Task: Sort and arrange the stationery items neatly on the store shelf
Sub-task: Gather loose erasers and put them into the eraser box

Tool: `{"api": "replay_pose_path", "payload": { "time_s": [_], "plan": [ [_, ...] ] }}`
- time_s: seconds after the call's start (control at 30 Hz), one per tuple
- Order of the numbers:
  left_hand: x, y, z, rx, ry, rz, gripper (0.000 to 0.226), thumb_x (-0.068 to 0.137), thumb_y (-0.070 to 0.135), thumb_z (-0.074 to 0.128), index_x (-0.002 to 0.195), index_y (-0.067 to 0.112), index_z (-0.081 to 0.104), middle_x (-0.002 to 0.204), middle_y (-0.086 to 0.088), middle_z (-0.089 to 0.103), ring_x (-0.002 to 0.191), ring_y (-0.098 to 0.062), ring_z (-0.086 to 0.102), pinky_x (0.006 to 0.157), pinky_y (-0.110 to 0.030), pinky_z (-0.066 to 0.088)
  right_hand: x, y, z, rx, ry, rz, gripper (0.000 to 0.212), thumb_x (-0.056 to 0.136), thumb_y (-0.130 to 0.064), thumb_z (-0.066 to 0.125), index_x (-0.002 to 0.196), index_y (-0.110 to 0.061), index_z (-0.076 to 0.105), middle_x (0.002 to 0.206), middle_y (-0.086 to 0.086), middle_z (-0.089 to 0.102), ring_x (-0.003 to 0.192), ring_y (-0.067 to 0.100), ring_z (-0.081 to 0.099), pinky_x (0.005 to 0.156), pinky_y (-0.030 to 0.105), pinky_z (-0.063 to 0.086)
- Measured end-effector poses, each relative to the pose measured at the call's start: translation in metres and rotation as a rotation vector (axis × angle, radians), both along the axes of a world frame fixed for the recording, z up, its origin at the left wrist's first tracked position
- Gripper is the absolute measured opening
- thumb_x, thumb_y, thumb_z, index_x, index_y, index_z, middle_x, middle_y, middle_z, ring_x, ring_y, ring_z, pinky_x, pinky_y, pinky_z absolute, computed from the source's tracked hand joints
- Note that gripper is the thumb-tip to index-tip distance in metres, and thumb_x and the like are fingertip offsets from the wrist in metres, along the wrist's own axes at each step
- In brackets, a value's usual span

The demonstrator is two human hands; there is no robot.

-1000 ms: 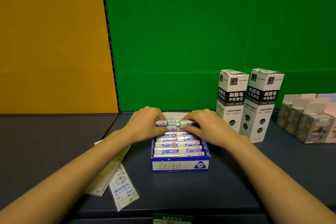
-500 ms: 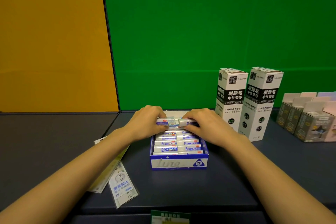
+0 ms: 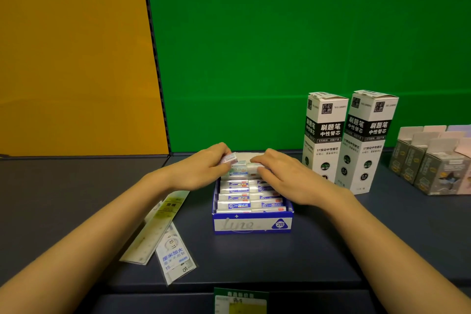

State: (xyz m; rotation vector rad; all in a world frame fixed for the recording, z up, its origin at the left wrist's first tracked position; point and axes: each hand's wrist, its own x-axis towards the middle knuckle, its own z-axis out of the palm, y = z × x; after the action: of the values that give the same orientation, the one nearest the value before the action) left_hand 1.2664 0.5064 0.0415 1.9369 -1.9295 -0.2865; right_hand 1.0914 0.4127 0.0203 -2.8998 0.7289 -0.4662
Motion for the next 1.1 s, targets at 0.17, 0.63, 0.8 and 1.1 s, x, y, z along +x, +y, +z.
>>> {"api": "replay_pose_path", "payload": {
  "time_s": [0.17,0.63,0.8,1.1],
  "plan": [
    [0.007,0.002,-0.001,-0.073,-0.027,-0.039,0.027,0.086,0.03,0.059,0.109,0.015,0.056,0.1,-0.003,0.063,0.087,-0.019,0.057,0.065,-0.02,0.041,-0.003,0.0,0.003,-0.048,0.044,-0.015,0.039,0.092,-0.036,0.045,0.131,-0.027,0.042,0.123,0.0,0.056,0.111,0.018,0.045,0.093,0.033,0.037],
    [-0.008,-0.005,-0.008,-0.185,-0.142,0.024,0.027,0.073,0.023,0.074,0.097,0.013,0.07,0.1,-0.001,0.072,0.089,-0.014,0.064,0.08,-0.027,0.052,-0.002,0.001,0.002,-0.115,-0.053,-0.169,0.021,0.082,-0.031,0.064,0.103,-0.03,0.067,0.11,-0.006,0.068,0.101,0.018,0.06,0.079,0.031,0.046],
    [-0.013,-0.012,-0.011,-0.211,-0.16,0.036,0.029,0.072,0.027,0.076,0.097,0.015,0.07,0.102,-0.001,0.072,0.089,-0.015,0.063,0.08,-0.033,0.053,-0.001,0.0,0.0,-0.087,-0.063,-0.179,0.02,0.082,-0.032,0.064,0.101,-0.03,0.069,0.11,-0.005,0.068,0.099,0.019,0.061,0.079,0.033,0.048],
    [-0.008,-0.009,-0.014,-0.176,-0.227,0.042,0.029,0.077,0.038,0.069,0.099,0.02,0.072,0.103,0.003,0.067,0.074,-0.01,0.052,0.07,-0.032,0.05,-0.002,0.0,-0.002,-0.108,-0.06,-0.18,0.019,0.083,-0.032,0.061,0.101,-0.031,0.069,0.111,-0.008,0.066,0.101,0.017,0.059,0.075,0.03,0.044]
  ]
}}
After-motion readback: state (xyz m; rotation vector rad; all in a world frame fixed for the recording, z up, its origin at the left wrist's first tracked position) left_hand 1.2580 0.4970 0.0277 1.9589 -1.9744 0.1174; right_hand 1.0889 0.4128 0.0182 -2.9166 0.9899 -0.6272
